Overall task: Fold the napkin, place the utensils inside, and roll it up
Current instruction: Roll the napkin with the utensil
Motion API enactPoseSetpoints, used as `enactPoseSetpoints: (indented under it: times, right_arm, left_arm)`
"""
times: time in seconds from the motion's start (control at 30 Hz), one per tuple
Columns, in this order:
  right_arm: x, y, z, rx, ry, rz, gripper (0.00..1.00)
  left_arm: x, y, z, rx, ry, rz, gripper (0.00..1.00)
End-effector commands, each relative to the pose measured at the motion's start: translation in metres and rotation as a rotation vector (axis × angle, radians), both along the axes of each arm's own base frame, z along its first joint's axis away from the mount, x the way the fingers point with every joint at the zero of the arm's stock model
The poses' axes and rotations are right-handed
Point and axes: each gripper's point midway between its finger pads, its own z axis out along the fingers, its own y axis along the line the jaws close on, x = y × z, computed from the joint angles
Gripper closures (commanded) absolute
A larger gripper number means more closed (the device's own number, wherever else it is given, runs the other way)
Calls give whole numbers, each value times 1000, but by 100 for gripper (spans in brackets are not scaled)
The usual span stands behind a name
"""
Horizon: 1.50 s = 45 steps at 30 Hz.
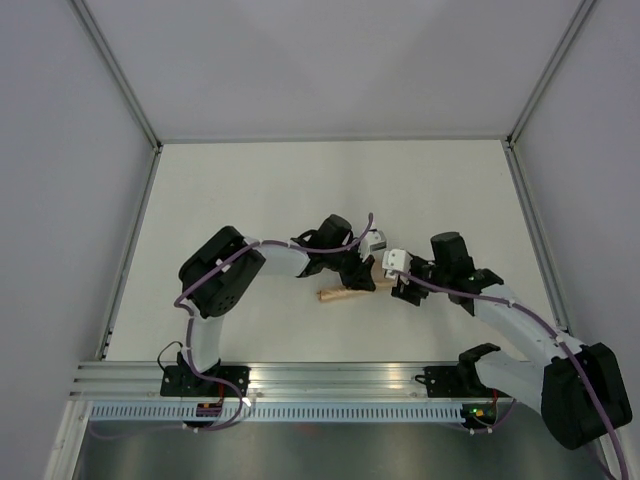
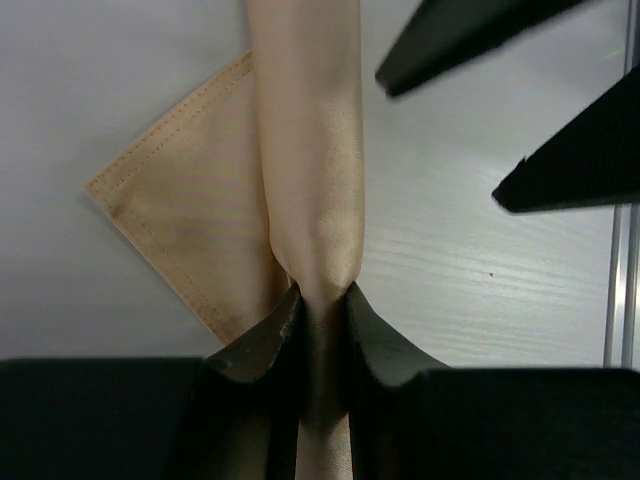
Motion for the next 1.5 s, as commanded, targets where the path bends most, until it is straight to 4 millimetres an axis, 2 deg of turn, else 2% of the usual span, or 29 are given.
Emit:
enactPoseSetpoints:
  times: [0.0,0.17,0.3,0.57,0.7,0.73,0.77,0.8,0.83,0.9,1.0,1.07,1.13,1.2,1.23,1.27,1.3,1.37,1.4,1.43,1.47]
  right_arm:
    - [13,17,8,-29,-195,39,33]
    - [5,29,-12,-93,-226,95,34]
    - [2,26,-26,-152,-263,95,34]
    - [3,32,-43,-207,-288,109,36]
    - [-2,31,-52,-224,-266,120,51]
    - [-2,29,-55,-234,-258,121,59]
    - [-3,29,-56,-239,-252,123,64]
    - [-5,27,-59,-249,-239,124,73]
    - [-6,26,-60,-255,-230,126,76]
    - [-11,25,-63,-266,-202,138,84]
    - [-16,25,-65,-269,-164,157,90]
    - [-22,27,-66,-273,-127,177,92]
    - [-29,23,-73,-296,-77,192,94]
    - [-30,27,-71,-287,-52,208,96]
    - [-36,24,-77,-305,-9,220,96]
    - [-34,27,-74,-300,-3,228,96]
    - [-41,25,-80,-313,43,244,97]
    - [-37,27,-77,-309,61,250,98]
    - [-44,26,-81,-305,112,268,98]
    - [-43,24,-81,-303,134,260,98]
    - [-38,27,-77,-292,138,267,98]
  left_arm:
    - [-81,79,-91,381,376,8,98]
    - [-81,78,-91,383,419,4,98]
    - [-84,79,-91,380,449,-10,98]
    - [-85,77,-91,376,472,-21,98]
    - [-83,77,-90,376,473,-19,94]
    - [-82,77,-89,375,472,-18,92]
    - [-81,76,-88,372,469,-18,90]
    - [-80,75,-86,367,471,-13,82]
    - [-78,74,-84,359,470,-8,78]
    - [-72,70,-76,331,458,14,68]
    - [-59,58,-55,254,414,49,60]
    - [-51,54,-45,222,389,73,57]
    - [-35,50,-33,184,346,125,54]
    - [-19,49,-26,163,303,197,52]
    - [-11,47,-15,136,271,223,51]
    - [-7,47,-10,120,255,242,51]
    - [2,50,-10,119,223,298,50]
    - [15,53,4,90,171,358,50]
    - [26,63,2,113,137,445,50]
    - [39,66,18,73,87,500,50]
    - [46,78,18,74,72,586,49]
